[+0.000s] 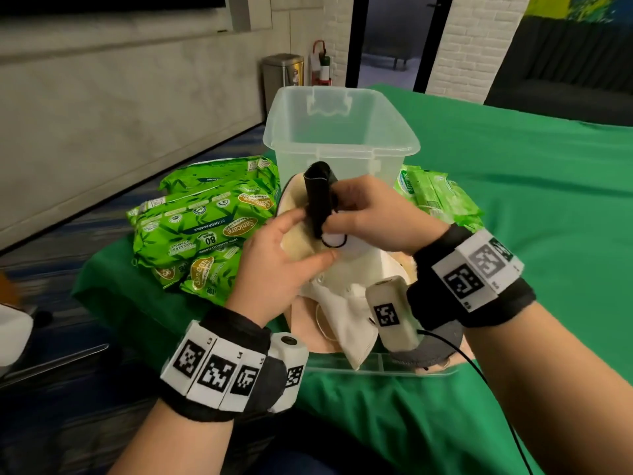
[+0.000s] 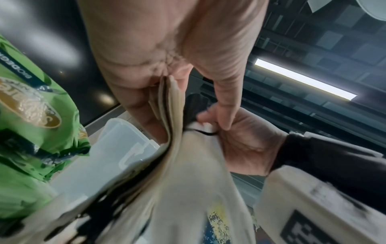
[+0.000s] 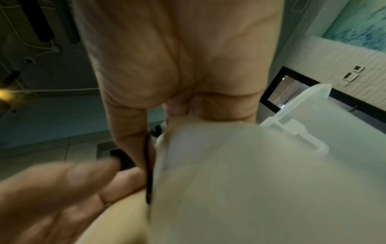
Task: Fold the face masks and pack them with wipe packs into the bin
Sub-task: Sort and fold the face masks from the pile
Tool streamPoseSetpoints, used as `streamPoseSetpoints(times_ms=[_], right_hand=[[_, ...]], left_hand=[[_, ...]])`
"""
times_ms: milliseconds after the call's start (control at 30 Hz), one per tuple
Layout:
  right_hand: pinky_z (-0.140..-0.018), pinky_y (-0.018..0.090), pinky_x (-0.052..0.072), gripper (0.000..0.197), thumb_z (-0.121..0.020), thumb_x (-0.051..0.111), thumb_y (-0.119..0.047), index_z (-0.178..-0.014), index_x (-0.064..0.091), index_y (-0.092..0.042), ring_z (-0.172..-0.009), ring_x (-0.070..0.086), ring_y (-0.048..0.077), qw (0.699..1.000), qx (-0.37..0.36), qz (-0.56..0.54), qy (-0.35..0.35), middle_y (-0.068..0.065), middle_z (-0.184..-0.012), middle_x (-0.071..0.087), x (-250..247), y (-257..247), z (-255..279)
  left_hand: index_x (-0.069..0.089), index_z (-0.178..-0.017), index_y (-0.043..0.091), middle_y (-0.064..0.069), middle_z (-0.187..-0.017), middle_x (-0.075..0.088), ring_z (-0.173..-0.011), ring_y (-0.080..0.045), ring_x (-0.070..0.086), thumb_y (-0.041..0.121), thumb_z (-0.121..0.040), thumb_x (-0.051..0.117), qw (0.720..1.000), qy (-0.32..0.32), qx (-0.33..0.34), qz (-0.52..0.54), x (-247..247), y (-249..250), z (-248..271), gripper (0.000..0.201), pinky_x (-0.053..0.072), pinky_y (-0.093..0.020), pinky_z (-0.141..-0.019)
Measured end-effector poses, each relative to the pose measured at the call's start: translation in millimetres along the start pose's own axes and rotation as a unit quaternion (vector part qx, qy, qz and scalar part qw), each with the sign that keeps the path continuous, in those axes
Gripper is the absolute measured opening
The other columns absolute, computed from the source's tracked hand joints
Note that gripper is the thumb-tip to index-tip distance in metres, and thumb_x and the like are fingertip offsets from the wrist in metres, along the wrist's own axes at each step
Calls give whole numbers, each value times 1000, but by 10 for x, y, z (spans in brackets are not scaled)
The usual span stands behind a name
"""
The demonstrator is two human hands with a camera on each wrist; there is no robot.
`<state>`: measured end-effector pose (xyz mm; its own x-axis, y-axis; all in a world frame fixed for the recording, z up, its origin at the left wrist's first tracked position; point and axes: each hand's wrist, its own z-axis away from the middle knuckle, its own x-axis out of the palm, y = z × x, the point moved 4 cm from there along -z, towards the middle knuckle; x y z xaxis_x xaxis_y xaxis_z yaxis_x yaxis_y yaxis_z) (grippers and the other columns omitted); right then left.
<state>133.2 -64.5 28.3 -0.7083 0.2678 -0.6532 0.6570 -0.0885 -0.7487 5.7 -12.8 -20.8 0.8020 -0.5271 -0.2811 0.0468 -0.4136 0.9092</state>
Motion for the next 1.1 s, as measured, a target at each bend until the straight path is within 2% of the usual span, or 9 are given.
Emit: streamPoseSetpoints(times_ms=[67,167,267,400,600,733,833,933,1100], right_hand=[[-56,32,29,28,-69,73,-16,-63,48,-6,-59,33,12,1000,-17,1,-26,4,-57,38,60,-18,8],[-54,21,26,33,-73,72,1,-60,46,-13,-57,31,3,997,-58,-19,-54,-6,-58,37,52,-9,46],[-64,26,40,14,-74,71,4,-81,59,3,-69,47,8,993,-55,-68,-79,5,-74,54,26,33,99],[-87,19,49,51,-67,74,9,-111,60,-11,-93,60,5,986,-44,-132,-94,3,-107,65,-34,125,168],[-59,12,47,30,-70,72,7,-89,65,-15,-62,59,-4,984,-3,-158,86,-16,-69,67,-329,288,196],[-62,22,46,18,-70,73,-5,-67,66,-21,-66,57,10,967,-55,-223,111,-8,-70,65,-473,161,247],[-72,19,45,20,-69,55,6,-61,58,-12,-82,60,11,954,-140,-267,9,5,-88,66,-374,-112,301],[-82,15,44,16,-67,48,2,-60,53,-11,-97,62,8,972,-98,-187,-100,12,-102,66,-157,-165,256],[-91,39,47,34,-82,49,5,-60,55,-20,-106,60,31,994,50,-56,80,21,-104,67,-289,187,102]], left_hand=[[67,-104,17,1,-98,72,-94,-18,67,51,-51,74,1000,2,1,2,9,-1,16,63,53,-42,-86],[70,-90,20,5,-88,74,-87,-15,69,44,-55,78,999,30,4,25,-41,6,6,43,55,-43,-81],[72,-84,24,6,-86,74,-86,-18,69,43,-65,74,998,38,-8,57,-78,-34,-22,27,54,-40,-82],[69,-72,17,-4,-73,69,-70,-20,57,23,-88,61,991,54,-27,122,-117,-120,-73,18,45,-34,-68],[69,-85,26,12,-86,73,-86,-12,67,19,-79,67,992,50,-14,118,-133,-125,-92,10,52,-34,-84],[62,-98,31,15,-96,71,-93,-4,65,9,-79,68,994,29,14,105,-120,-107,-101,29,49,-27,-85],[55,-105,33,14,-98,69,-90,-2,64,10,-73,73,994,21,19,103,-119,-110,-103,43,50,-27,-84],[47,-119,45,19,-120,58,-109,2,57,11,-70,73,996,16,45,74,-125,-81,-94,65,44,-29,-97],[49,-117,51,30,-122,54,-116,-14,56,17,-69,73,995,19,58,82,-192,-82,-75,63,46,-42,-98]])
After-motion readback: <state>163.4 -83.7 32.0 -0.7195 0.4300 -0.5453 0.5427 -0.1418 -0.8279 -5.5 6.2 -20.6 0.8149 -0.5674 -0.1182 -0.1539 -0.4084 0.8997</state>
